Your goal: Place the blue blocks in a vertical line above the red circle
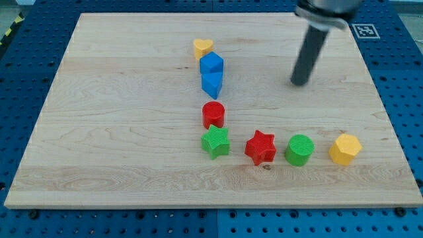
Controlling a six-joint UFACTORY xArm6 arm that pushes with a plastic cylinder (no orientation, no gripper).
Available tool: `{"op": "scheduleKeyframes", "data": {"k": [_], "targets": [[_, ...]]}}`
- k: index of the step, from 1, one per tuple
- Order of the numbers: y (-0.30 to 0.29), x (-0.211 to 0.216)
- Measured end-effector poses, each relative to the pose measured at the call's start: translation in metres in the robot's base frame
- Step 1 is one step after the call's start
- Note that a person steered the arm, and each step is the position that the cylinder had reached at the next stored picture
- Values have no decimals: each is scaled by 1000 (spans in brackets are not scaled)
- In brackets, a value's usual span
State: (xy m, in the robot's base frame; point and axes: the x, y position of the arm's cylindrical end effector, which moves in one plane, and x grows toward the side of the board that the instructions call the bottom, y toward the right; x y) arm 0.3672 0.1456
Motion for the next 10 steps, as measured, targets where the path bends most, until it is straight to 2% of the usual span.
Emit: {"op": "scheduleKeyframes", "data": {"k": [1,2,4,5,6,8,10], "targets": [[-39,-65],[-104,-101],[-226,-98],[-236,-50],[-220,-10],[-146,-5],[-161,9]]}}
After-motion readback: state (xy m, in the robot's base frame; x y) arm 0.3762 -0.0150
